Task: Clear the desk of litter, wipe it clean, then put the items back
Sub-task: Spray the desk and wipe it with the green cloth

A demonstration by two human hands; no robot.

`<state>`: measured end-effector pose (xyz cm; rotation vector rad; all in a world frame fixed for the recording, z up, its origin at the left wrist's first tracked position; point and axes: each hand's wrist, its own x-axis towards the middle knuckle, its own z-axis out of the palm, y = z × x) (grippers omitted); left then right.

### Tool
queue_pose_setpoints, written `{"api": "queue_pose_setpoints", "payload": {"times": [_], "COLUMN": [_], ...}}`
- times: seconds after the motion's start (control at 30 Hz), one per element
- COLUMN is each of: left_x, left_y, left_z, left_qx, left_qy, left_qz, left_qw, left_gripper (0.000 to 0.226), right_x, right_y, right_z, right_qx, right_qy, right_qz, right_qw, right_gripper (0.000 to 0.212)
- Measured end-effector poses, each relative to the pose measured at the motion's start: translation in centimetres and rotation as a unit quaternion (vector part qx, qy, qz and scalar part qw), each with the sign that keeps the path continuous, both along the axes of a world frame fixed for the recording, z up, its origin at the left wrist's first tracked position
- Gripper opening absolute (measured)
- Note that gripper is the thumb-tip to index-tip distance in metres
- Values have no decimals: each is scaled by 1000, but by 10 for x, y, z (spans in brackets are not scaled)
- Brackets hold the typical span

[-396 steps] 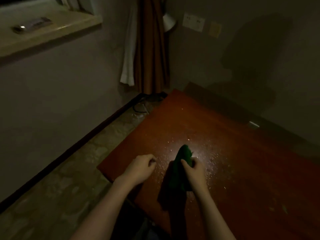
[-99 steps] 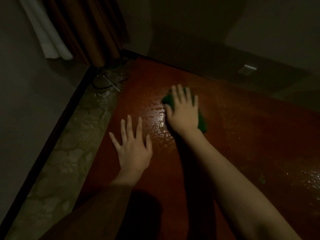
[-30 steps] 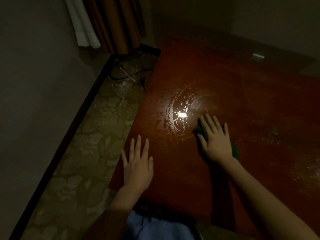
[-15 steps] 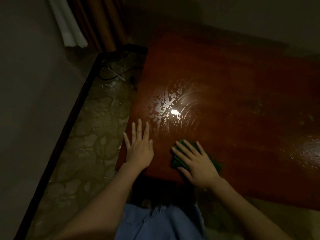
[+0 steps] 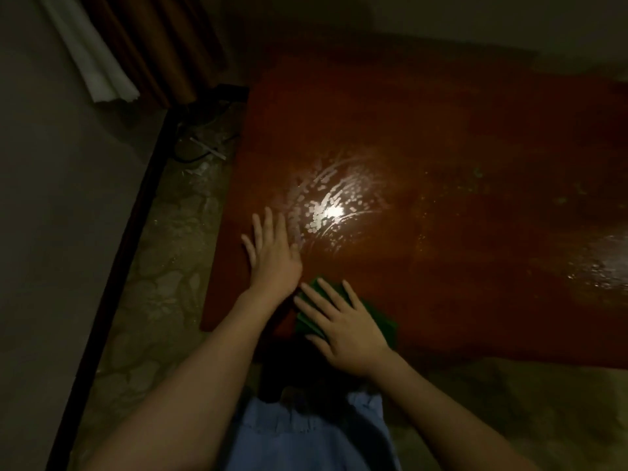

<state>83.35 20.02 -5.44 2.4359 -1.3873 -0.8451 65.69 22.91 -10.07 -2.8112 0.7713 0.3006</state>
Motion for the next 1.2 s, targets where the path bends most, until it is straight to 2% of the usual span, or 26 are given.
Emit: {"api": "queue_pose_setpoints", "payload": {"times": [0.13, 0.23, 0.3, 0.37, 0.47, 0.57, 0.67, 0.73, 0.8, 0.87, 0.93, 1.0, 1.07, 1.2], "left_x": [-29, -40, -47, -52, -59, -61, -61, -60, -62, -65, -69, -72, -73, -67], "left_y": [-29, -23, -13, -6, -11, -32, -56, -70, -82, -90, -93, -94, -95, -106], "left_z": [10, 0, -9, -15, -15, -10, -7, -6, -8, -11, -14, -17, -19, -17], "left_qx": [-27, 1, 33, 46, 35, 27, 9, -1, -3, 7, 17, 21, 18, 10], "left_qy": [5, 5, -5, -24, -25, -27, -15, -16, -16, -16, -23, -32, -42, -48], "left_qz": [-44, -52, -58, -62, -23, 4, 3, -3, -3, 1, 4, 8, 19, 71], "left_qw": [999, 999, 998, 997, 999, 999, 1000, 1000, 1000, 1000, 1000, 999, 999, 996], "left_gripper": [62, 66, 68, 68, 66, 65, 65, 65, 65, 65, 66, 66, 66, 65], "right_x": [-76, -107, -102, -78, -29, -9, -38, -73, -101, -110, -95, -61, -18, 24], "right_y": [-17, -60, -104, -145, -179, -160, -122, -119, -139, -174, -217, -259, -287, -267], "right_z": [3, 11, 13, 12, 11, 11, 11, 8, 8, 7, 9, 8, 9, 7], "right_qx": [-6, 23, 23, 7, 10, 22, 17, 14, 13, 12, 7, -4, -5, -5], "right_qy": [25, 22, 9, 10, 31, 26, 11, 19, 44, 46, 35, 23, 22, 12], "right_qz": [5, -159, -291, -356, -320, -187, -40, 9, -9, -108, -238, -320, -307, -131], "right_qw": [1000, 987, 956, 934, 947, 982, 999, 1000, 999, 993, 971, 947, 951, 991], "right_gripper": [65, 60, 60, 60, 59, 60, 61, 62, 62, 62, 61, 60, 60, 61]}}
